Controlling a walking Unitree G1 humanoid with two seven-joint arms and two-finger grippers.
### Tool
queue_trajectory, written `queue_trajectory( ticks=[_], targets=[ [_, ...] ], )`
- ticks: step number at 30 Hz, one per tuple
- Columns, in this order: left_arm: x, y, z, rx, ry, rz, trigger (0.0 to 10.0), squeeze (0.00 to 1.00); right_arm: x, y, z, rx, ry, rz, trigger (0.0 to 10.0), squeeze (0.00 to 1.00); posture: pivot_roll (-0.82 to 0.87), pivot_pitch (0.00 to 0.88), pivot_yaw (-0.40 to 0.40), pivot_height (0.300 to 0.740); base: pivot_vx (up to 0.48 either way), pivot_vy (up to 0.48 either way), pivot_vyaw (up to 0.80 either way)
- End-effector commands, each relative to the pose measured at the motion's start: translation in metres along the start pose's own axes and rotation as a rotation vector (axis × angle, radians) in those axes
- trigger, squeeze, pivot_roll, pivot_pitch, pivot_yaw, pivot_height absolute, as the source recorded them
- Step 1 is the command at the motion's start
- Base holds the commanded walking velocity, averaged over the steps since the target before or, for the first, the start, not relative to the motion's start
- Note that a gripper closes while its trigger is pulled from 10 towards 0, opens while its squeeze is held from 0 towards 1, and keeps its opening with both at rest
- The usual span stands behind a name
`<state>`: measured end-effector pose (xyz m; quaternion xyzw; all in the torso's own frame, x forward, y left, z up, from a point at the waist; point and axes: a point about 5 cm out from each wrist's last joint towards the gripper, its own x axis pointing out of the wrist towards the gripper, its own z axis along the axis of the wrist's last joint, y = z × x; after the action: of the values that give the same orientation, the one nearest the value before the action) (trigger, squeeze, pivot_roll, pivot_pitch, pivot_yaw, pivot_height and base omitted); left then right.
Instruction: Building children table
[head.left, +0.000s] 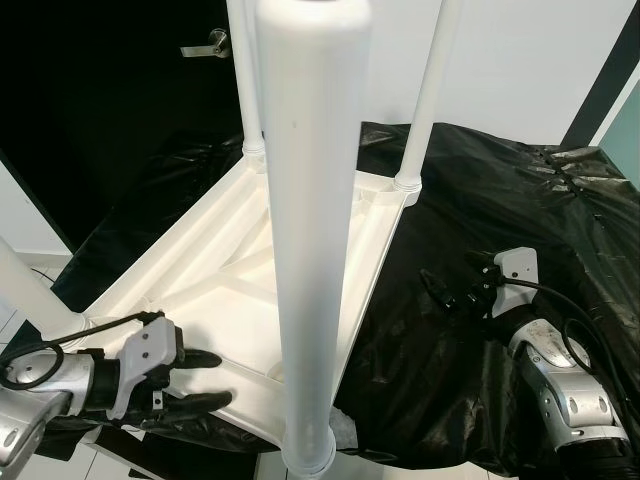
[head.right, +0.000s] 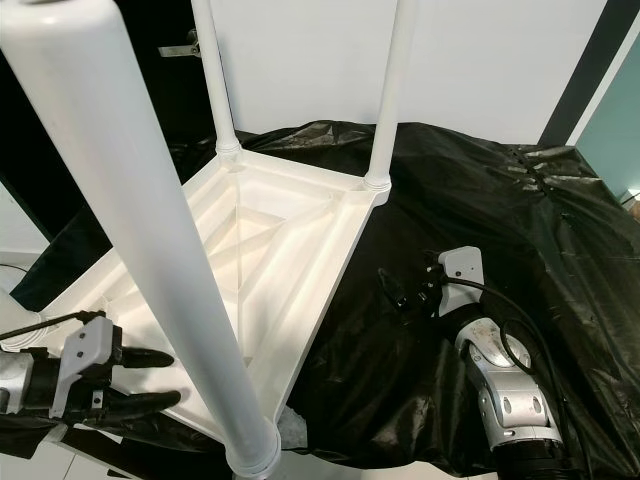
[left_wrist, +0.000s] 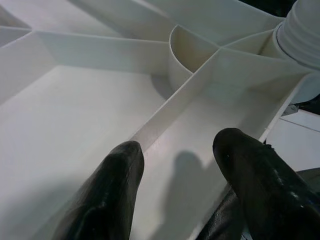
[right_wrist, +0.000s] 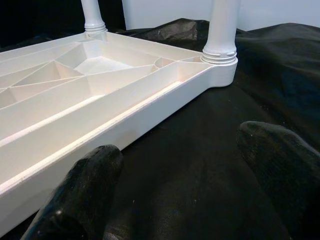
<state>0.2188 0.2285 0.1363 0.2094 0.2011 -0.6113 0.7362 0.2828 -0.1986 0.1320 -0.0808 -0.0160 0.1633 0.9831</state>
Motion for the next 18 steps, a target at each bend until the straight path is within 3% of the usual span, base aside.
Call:
queue_trajectory(
  ticks=[1, 7, 10, 18],
  targets=[
    [0.003, 0.002, 0.001, 0.021, 0.011, 0.016, 10.0, 0.00, 0.001, -0.003, 0.001, -0.010, 0.008, -0.003, 10.0, 0.00, 0.02, 0.000, -0.017, 0.740, 0.000, 0.000, 0.00],
    [0.003, 0.016, 0.005, 0.074, 0.000, 0.083, 10.0, 0.00, 0.002, -0.004, 0.004, -0.013, 0.004, -0.002, 10.0, 0.00, 0.01, 0.000, -0.016, 0.740, 0.000, 0.000, 0.00],
    [-0.003, 0.025, 0.013, 0.088, -0.051, 0.135, 10.0, 0.00, 0.000, -0.004, 0.004, -0.018, 0.005, -0.004, 10.0, 0.00, 0.00, 0.000, -0.008, 0.740, 0.000, 0.000, 0.00],
    [-0.004, 0.032, 0.015, 0.104, -0.048, 0.171, 10.0, 0.00, -0.001, -0.005, 0.003, -0.022, 0.008, -0.008, 10.0, 0.00, 0.00, 0.000, -0.007, 0.740, 0.000, 0.000, 0.00]
  ],
)
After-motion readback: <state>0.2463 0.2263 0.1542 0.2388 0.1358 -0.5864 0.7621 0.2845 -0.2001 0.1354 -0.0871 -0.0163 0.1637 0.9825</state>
